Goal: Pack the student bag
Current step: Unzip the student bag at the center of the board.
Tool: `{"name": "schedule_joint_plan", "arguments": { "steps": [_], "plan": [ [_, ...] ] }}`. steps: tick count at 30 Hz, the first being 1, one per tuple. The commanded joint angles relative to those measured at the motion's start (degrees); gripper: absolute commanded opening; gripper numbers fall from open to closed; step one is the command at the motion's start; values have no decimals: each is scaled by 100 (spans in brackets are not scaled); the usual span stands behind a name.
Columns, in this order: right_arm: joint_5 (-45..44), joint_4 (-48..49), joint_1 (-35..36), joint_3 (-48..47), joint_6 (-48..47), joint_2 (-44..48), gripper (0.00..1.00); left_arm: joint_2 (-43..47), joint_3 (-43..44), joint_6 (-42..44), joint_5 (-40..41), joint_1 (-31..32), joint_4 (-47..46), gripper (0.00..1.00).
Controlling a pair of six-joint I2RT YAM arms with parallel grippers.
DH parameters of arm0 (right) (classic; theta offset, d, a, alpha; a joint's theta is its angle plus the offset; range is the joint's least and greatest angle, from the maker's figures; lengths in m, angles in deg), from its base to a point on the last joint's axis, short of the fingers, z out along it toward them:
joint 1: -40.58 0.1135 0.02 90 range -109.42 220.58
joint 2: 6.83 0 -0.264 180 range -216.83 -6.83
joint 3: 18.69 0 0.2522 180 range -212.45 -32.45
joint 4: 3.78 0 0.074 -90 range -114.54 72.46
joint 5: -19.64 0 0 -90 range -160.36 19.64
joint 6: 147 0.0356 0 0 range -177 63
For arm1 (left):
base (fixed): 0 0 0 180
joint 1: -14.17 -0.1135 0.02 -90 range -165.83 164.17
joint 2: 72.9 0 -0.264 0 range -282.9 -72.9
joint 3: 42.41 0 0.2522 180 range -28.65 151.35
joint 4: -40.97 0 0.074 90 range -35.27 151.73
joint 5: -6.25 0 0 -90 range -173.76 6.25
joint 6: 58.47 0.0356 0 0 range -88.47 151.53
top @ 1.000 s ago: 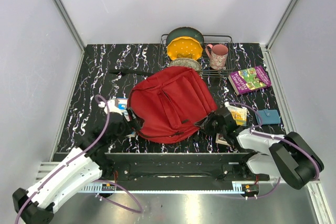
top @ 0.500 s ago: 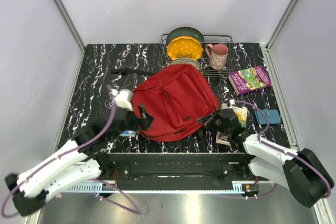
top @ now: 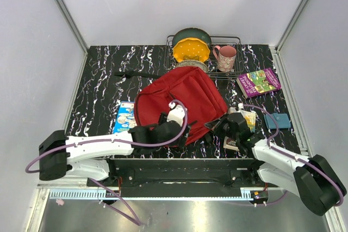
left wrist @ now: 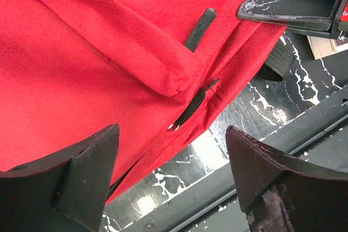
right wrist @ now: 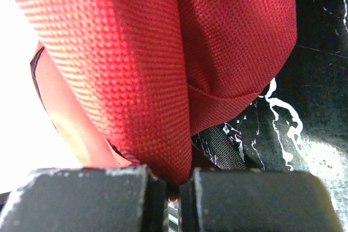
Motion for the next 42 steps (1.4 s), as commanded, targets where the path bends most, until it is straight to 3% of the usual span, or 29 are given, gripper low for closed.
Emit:
{"name": "schedule_joint_plan", "arguments": {
  "steps": [1, 8, 18, 26, 32, 42],
  "plan": [
    [-282, 129, -2, -98, 48, 330, 0, -364, 324, 340, 45, 41, -889, 79],
    [-290, 41, -2, -107, 74, 418, 0, -857, 359, 358, -307, 59, -1258, 67],
    [-334, 23, -2, -142, 74, 410, 0, -1191, 263, 139, -588, 111, -1346, 57],
    [-326, 93, 7, -169, 48, 260, 0, -1384, 271, -46, -220, 146, -1206, 56],
    [-369, 32, -2, -177, 39, 330, 0, -1586, 368, -230, 53, 146, -943, 45],
    [-413, -117, -2, -222, 21, 515, 0, -1798, 500, -362, 360, 146, -819, 42]
  ]
}}
